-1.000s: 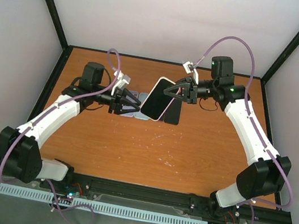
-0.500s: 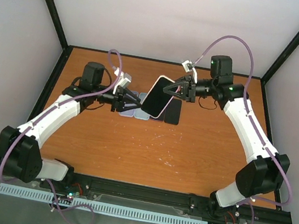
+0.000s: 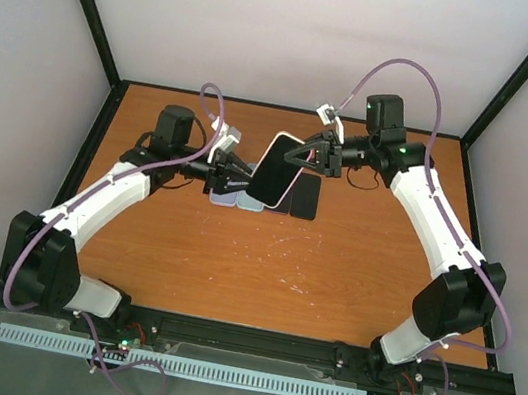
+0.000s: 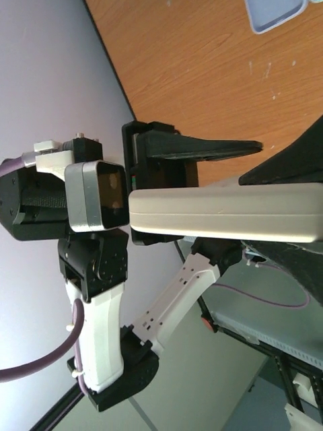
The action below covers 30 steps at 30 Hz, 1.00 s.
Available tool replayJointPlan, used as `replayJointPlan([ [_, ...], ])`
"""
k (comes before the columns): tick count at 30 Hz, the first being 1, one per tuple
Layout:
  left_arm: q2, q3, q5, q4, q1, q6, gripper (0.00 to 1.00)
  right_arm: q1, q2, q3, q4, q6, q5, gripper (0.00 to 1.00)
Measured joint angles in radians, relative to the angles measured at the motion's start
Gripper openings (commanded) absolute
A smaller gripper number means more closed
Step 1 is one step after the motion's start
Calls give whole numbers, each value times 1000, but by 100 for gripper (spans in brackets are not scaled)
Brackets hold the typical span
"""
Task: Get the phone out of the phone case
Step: Remove the phone case from the phone.
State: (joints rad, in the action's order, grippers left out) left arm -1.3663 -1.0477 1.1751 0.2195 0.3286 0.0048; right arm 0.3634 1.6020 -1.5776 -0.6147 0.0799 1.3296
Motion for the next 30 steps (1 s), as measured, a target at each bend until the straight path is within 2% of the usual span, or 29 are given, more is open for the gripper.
replayJointPlan([
  [10,-64,-77,91,-40,20,-23,22,17,63,-91,-68,108,57,3],
  [18,-90,-93,106,-56,24,-53,16,33,144,-196,-190,211,69,3],
  [23,-103,-94,128,-66,24,-70,1,33,161,-208,-230,231,64,3],
  [24,-103,-94,131,-68,24,-73,1,33,163,-212,-234,230,65,4],
  [28,-98,-80,143,-106,18,-119,1,30,174,-229,-246,218,65,20],
  [30,-88,-58,150,-149,10,-172,1,31,188,-239,-243,222,53,33],
])
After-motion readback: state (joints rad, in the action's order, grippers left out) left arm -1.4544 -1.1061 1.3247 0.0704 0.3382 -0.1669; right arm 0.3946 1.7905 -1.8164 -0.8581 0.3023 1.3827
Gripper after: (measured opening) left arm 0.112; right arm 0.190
